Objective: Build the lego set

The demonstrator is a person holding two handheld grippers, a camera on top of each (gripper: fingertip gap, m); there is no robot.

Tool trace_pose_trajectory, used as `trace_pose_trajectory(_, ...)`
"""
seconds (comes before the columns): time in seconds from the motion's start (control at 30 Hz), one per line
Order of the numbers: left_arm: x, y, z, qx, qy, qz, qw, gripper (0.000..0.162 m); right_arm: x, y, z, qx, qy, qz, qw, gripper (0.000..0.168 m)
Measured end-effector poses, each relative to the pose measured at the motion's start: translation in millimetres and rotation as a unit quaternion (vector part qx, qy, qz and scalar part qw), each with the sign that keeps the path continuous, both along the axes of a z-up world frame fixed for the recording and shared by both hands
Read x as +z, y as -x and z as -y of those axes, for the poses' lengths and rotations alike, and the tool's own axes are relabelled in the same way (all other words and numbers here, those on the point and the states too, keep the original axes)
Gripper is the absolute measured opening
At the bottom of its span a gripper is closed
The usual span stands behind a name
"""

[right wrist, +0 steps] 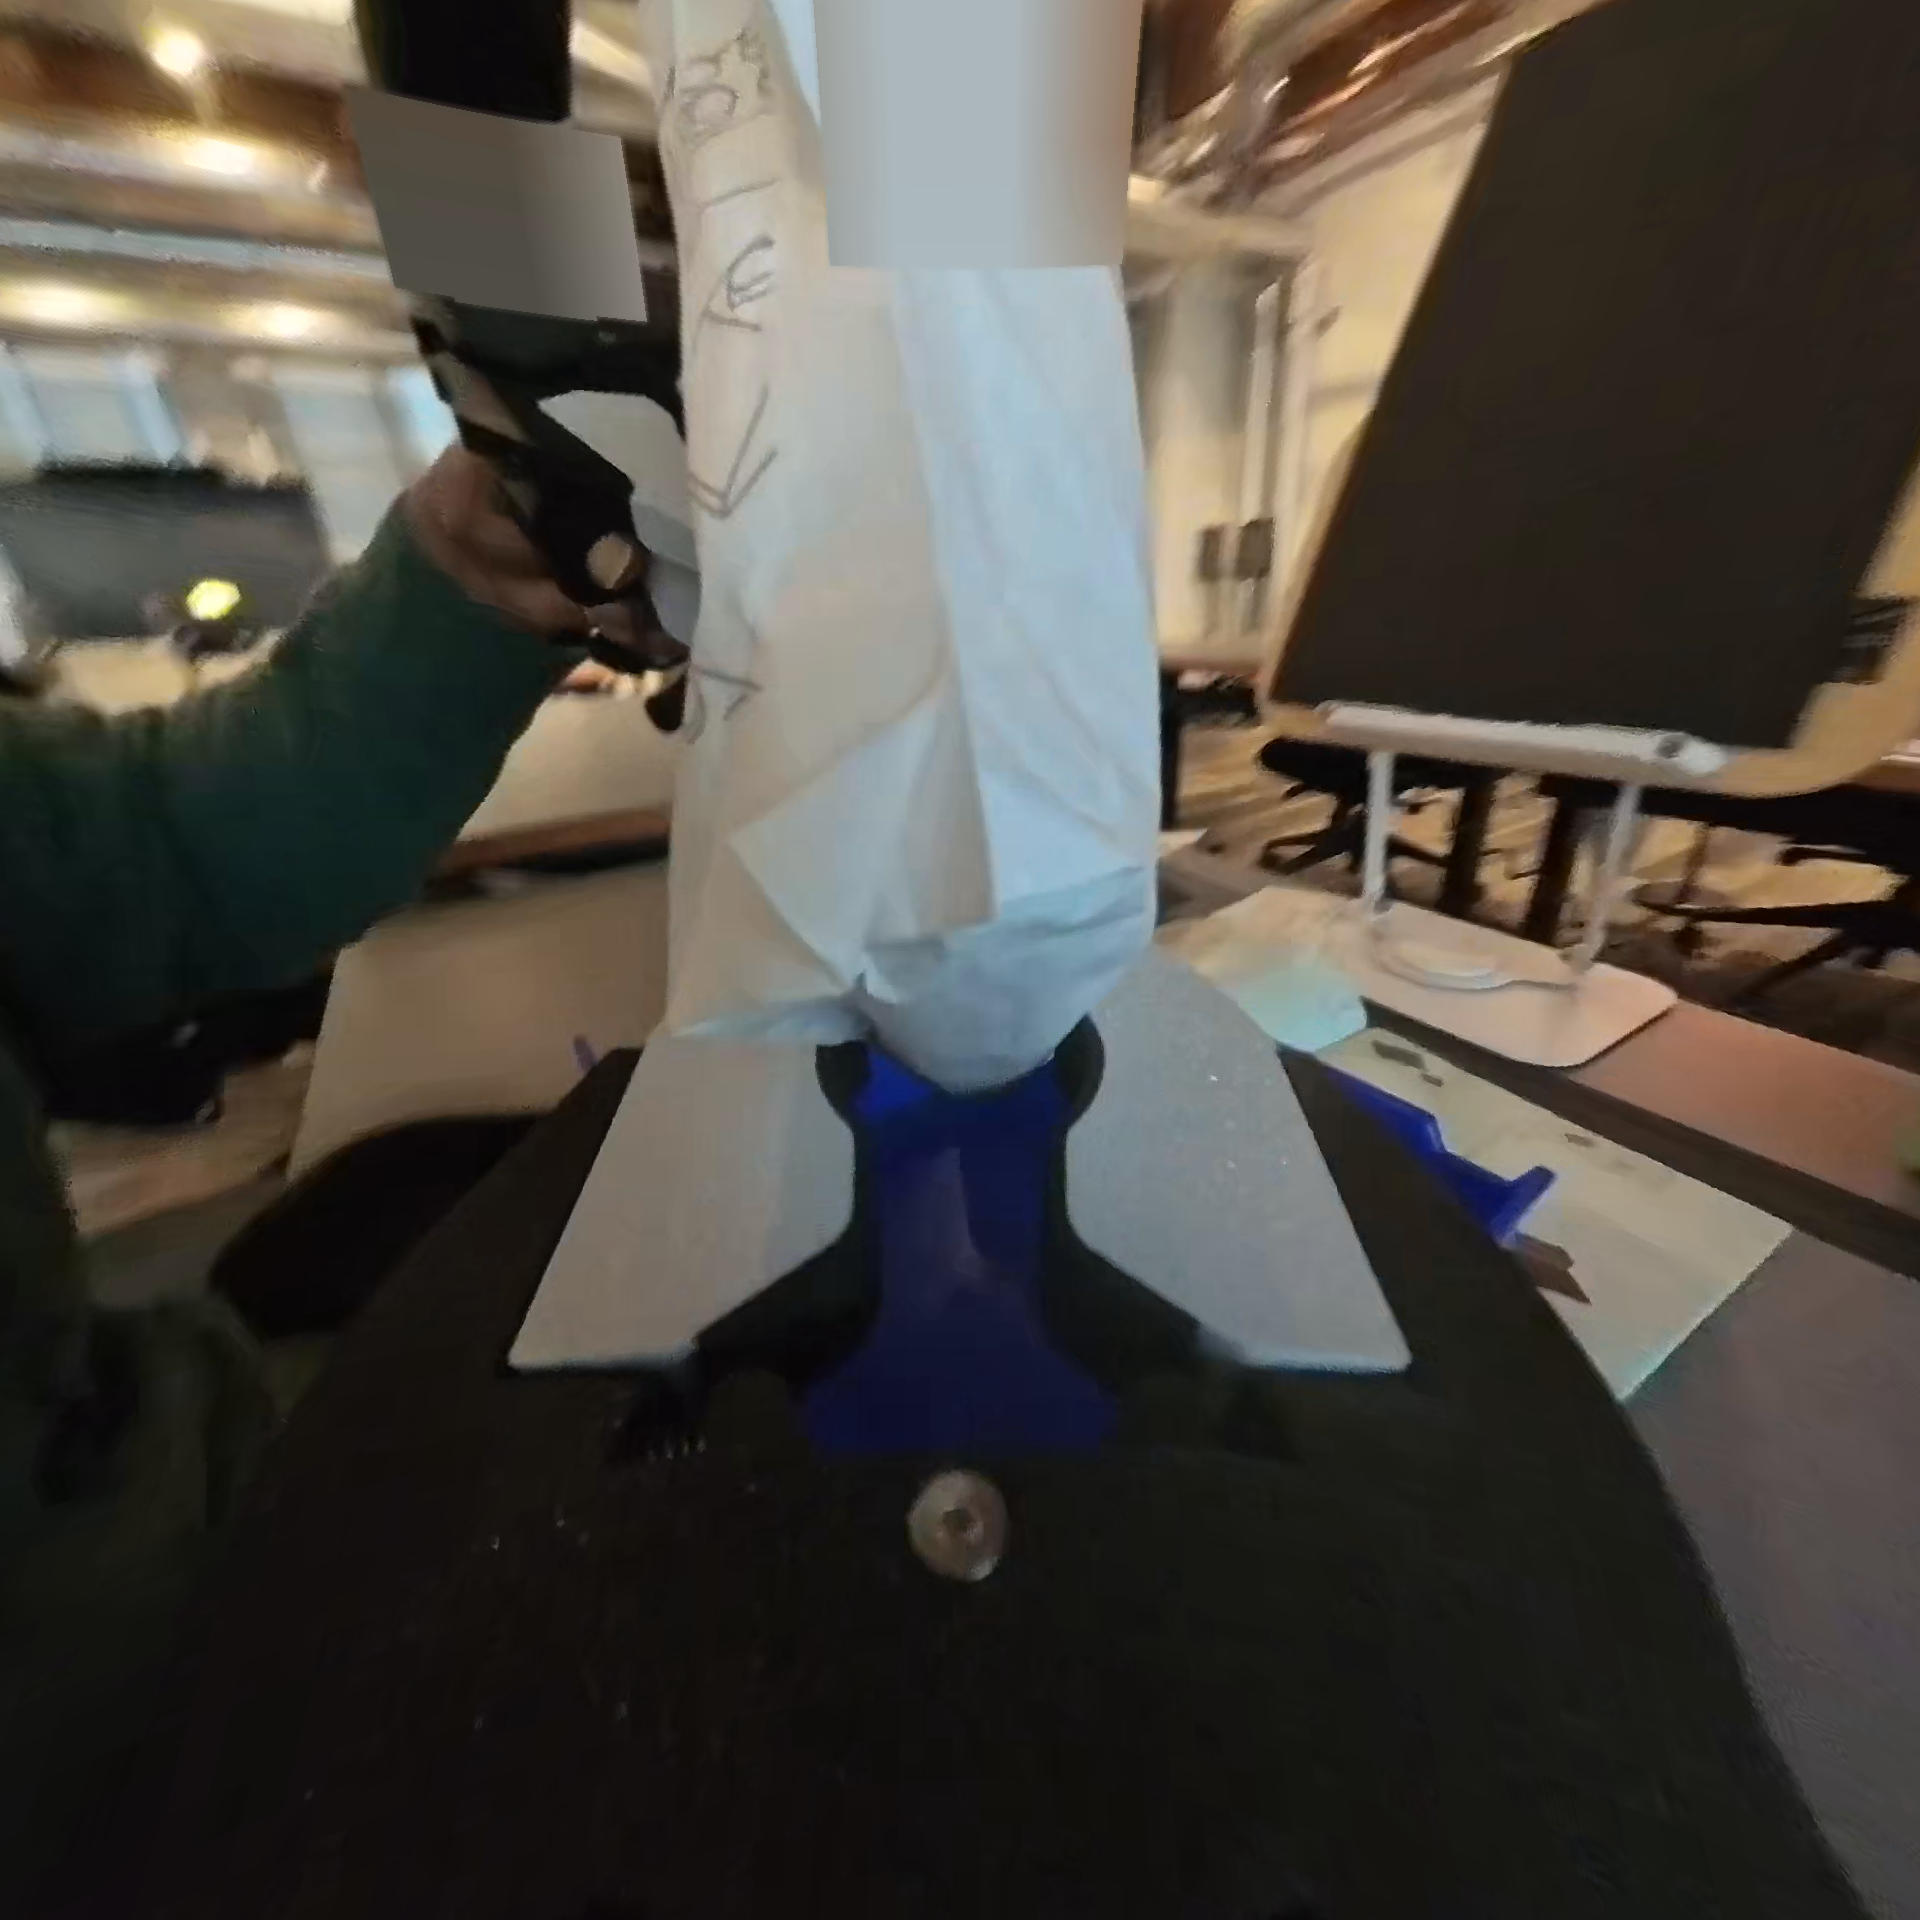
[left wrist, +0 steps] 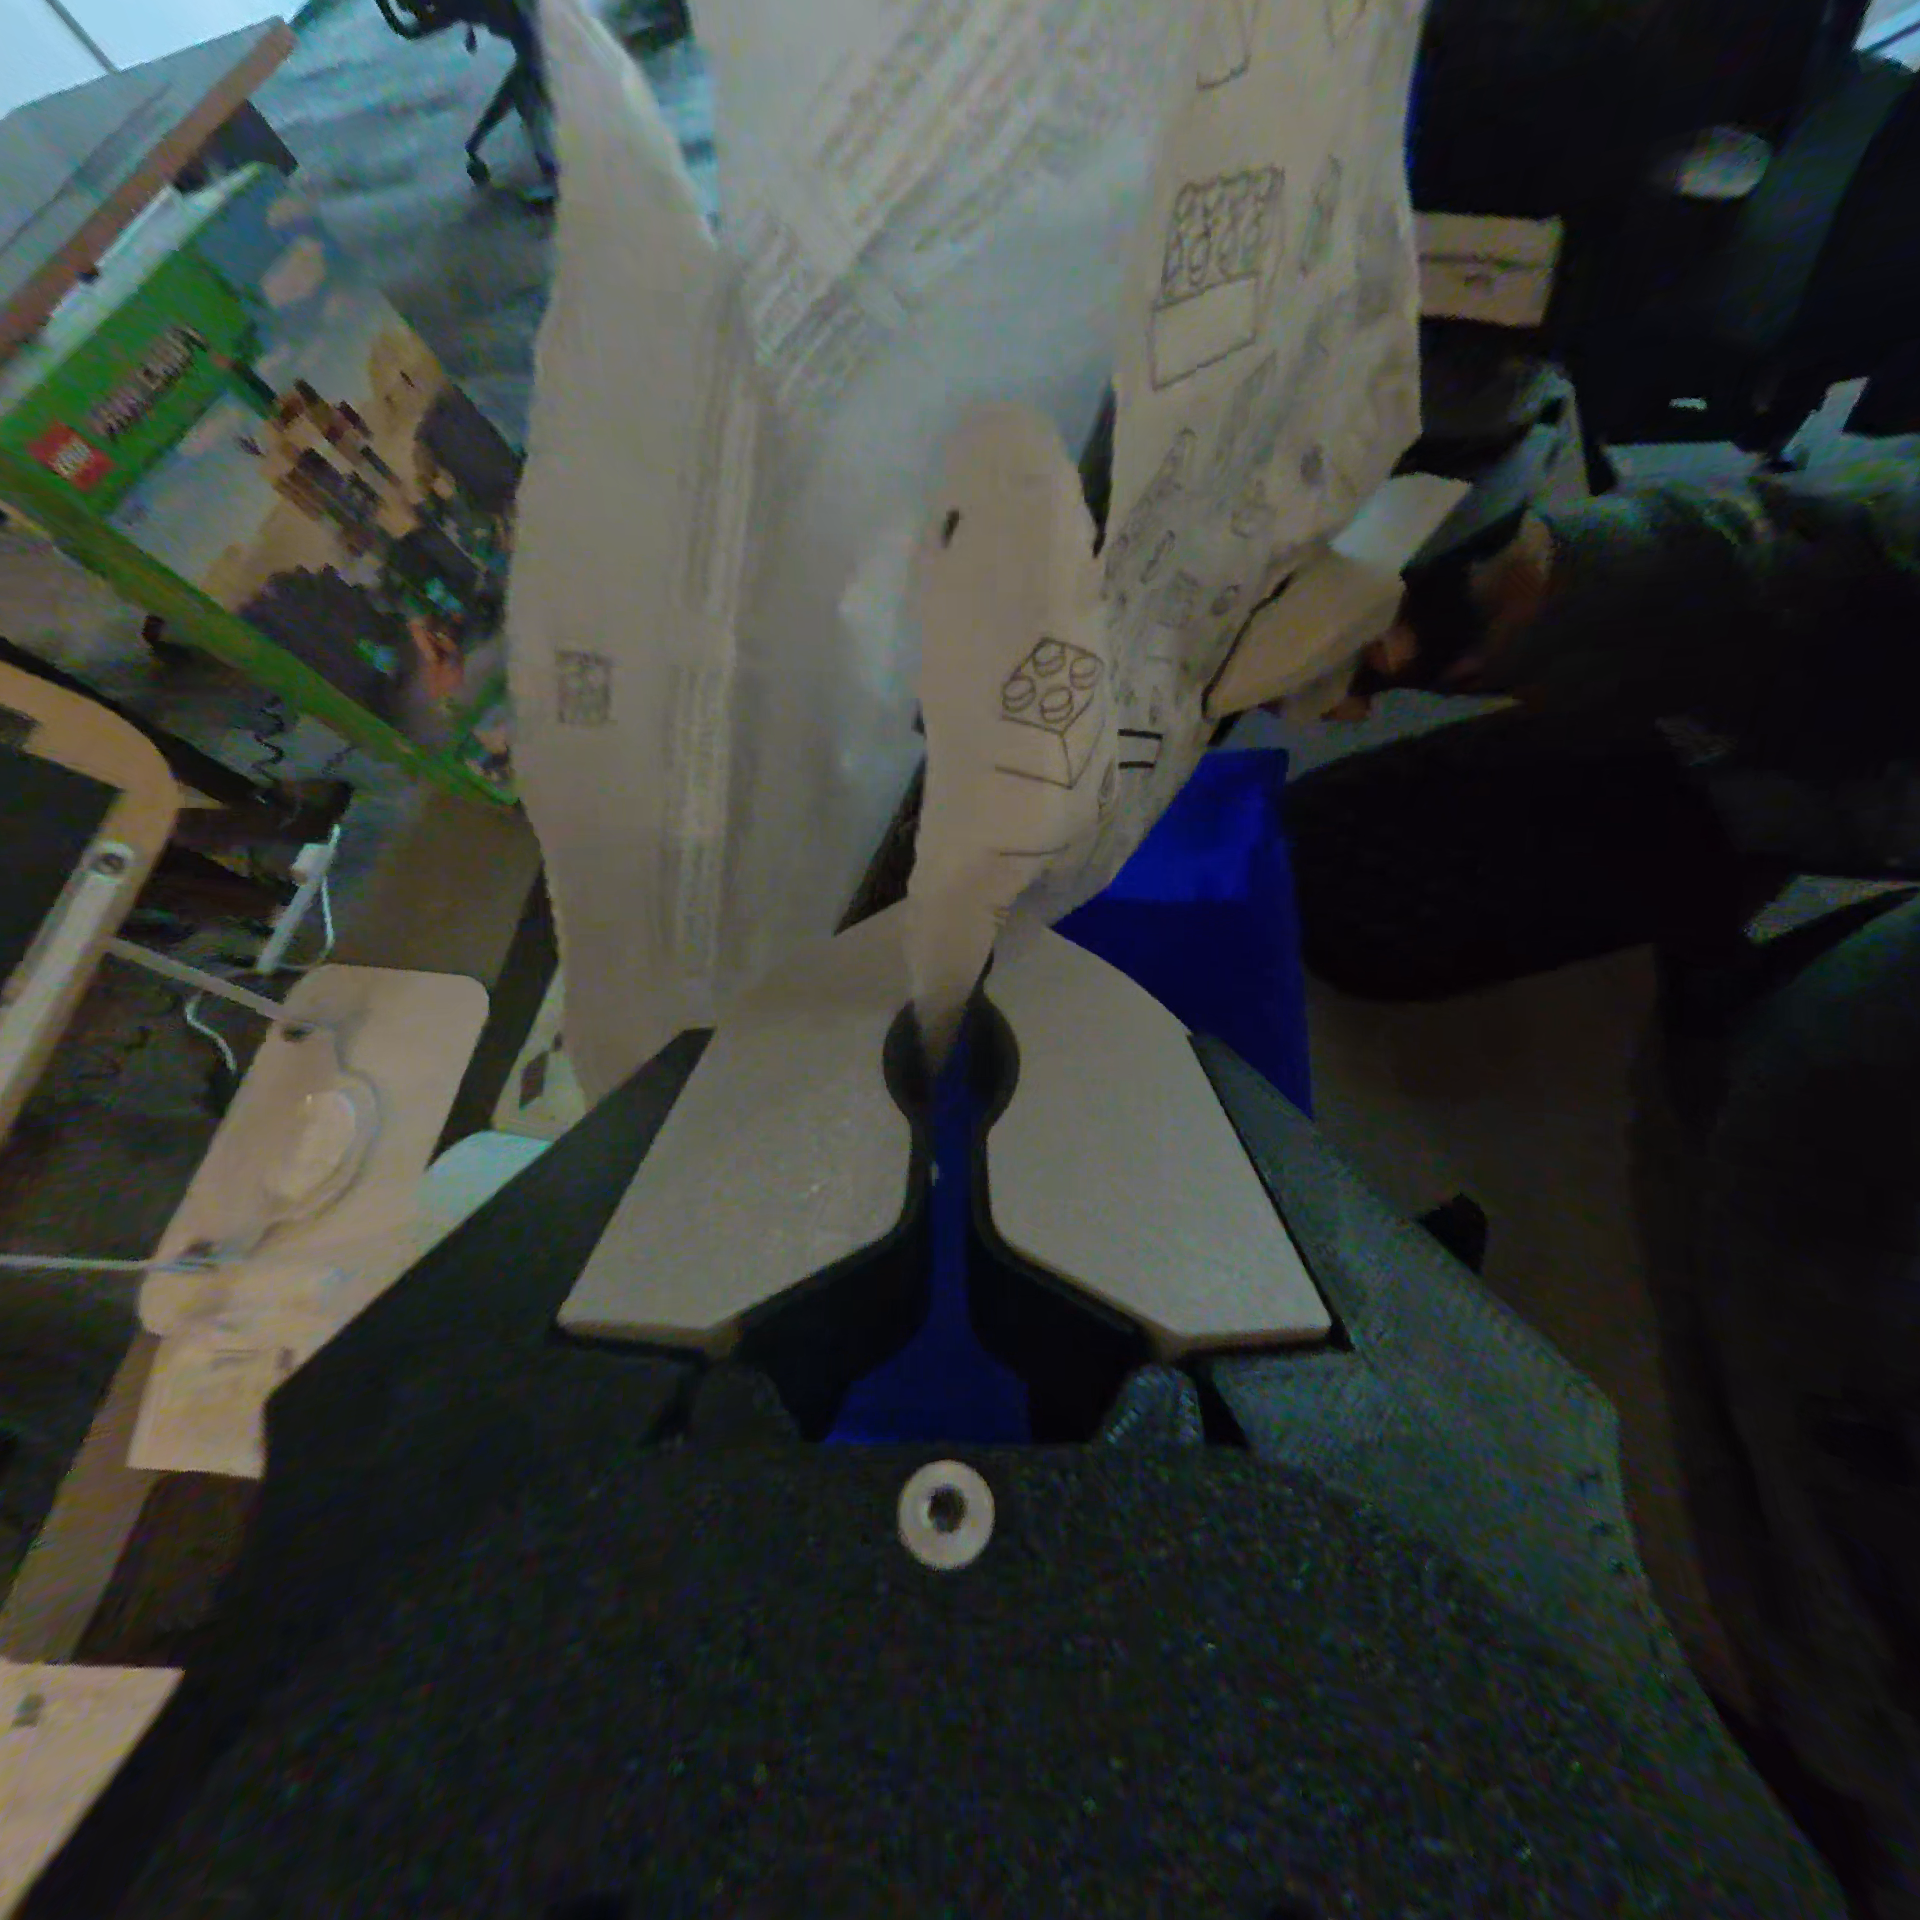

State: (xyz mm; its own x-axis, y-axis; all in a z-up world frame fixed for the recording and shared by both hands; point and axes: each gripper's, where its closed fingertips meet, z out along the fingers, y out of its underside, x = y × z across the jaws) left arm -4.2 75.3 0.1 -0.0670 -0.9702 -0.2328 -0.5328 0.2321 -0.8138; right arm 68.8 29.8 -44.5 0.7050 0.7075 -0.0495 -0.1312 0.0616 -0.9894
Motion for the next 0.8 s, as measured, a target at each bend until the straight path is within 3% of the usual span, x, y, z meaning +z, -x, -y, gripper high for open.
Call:
trace_pose_trajectory(0.2, -37.8, 8.7, 6.3, -0.013, 0.007, 0.006, 1.0, 0.002, -25.5, -6.4, -9.2, 0.083, 0.11, 0.051, 0.989, 0.03)
trace_pose_trajectory(0.4, -59.6, 24.5, 4.8, 0.0, 0.036, 0.021, 0.999, 0.015, -56.3, -13.9, -16.6, 0.1, 0.217, 0.154, 0.959, 0.028)
trace_pose_trajectory(0.8, -55.0, 79.3, -31.2, 0.08, -0.015, 0.019, 0.997, 0.013, -61.4, -18.8, -32.0, 0.103, 0.344, 0.35, 0.865, 0.028)
